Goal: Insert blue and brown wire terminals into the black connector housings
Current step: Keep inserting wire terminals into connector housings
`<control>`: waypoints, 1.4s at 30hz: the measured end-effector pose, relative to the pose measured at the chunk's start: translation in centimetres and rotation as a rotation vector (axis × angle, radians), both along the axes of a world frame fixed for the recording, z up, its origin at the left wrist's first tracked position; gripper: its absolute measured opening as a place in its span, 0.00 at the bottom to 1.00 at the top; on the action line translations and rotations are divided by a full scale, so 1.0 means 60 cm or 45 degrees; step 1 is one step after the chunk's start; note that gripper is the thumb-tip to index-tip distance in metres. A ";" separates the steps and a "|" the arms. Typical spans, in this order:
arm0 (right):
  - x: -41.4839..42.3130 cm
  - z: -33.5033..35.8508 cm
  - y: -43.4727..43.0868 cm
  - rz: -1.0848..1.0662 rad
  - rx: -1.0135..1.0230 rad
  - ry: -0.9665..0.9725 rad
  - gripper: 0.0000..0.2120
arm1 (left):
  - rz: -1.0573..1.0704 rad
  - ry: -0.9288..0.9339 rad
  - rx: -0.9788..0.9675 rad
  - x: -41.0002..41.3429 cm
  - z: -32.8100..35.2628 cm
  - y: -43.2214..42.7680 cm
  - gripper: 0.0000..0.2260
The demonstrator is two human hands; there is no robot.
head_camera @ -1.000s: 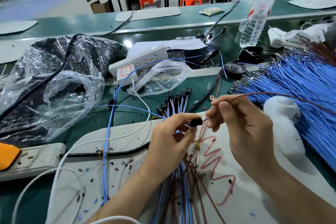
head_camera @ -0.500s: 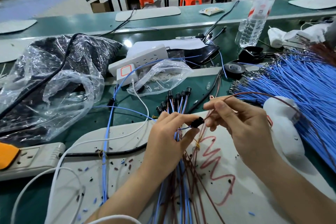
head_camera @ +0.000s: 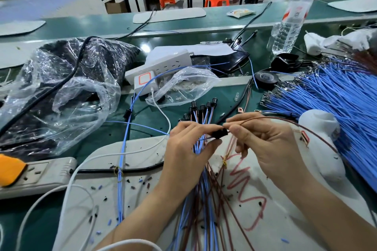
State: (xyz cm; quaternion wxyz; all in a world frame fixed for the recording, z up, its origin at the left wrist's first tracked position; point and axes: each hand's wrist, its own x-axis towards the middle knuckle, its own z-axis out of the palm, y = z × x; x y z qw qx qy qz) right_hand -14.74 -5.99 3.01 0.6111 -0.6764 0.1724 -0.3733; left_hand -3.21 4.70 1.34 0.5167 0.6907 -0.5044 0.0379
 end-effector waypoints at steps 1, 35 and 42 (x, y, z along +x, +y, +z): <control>0.000 -0.001 0.001 0.011 0.007 0.029 0.07 | 0.009 -0.004 0.005 0.001 0.001 0.000 0.11; -0.010 0.007 -0.009 0.631 -0.063 0.646 0.09 | 0.030 2.112 -0.890 0.127 0.024 0.024 0.09; -0.024 0.023 -0.022 1.125 0.071 0.714 0.08 | -0.046 1.888 -0.781 0.114 0.029 0.021 0.08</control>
